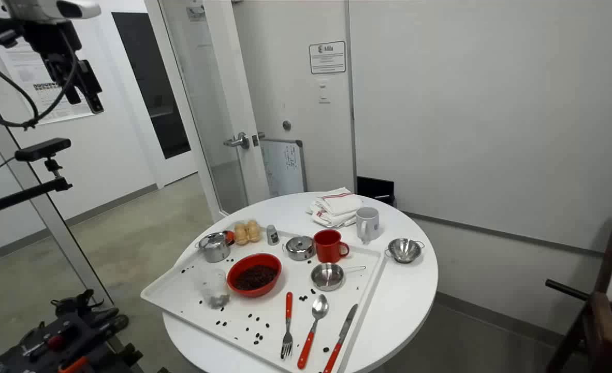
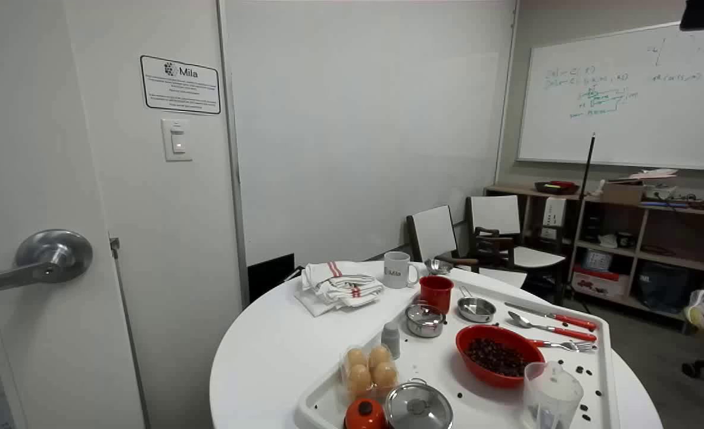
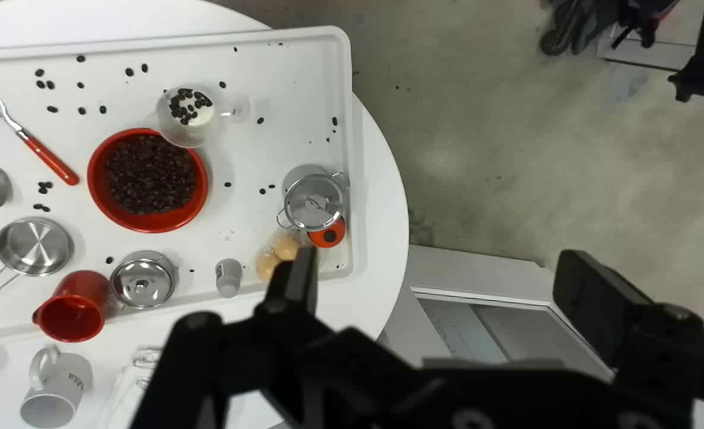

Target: Take the spoon and use it to stir the contents in the orange bowl then place the spoon on the table

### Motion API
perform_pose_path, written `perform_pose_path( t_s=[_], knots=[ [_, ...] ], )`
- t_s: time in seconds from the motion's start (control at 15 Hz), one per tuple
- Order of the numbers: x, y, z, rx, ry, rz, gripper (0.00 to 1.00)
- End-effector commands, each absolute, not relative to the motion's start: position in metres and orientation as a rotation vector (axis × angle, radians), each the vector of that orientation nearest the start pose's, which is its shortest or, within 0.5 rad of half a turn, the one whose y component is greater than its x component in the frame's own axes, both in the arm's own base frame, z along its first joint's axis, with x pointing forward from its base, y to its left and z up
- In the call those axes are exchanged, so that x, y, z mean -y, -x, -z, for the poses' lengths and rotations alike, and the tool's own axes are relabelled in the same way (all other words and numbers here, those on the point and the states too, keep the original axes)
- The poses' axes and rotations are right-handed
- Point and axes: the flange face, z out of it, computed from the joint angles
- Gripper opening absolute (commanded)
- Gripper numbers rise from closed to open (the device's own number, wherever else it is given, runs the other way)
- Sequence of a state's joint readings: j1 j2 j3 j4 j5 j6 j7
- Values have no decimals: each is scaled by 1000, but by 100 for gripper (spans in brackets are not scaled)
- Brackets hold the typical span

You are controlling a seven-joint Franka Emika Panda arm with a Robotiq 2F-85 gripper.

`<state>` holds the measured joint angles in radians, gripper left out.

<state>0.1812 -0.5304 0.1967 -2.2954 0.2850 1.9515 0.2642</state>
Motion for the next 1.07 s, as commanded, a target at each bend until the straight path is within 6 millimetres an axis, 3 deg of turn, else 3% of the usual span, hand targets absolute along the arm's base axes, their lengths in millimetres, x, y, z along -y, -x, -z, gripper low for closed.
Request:
perform_pose_path(
  t_s=[0.0,0.4,0.47,0.67,1.0],
  knots=[
    [-181,-373,-562,20,2916,174,100],
    [-181,-373,-562,20,2915,175,100],
    [-177,-380,-559,-64,2941,208,100],
    [-155,-404,-545,-304,2988,274,100],
    [-114,-435,-507,-417,3070,301,100]
  ],
)
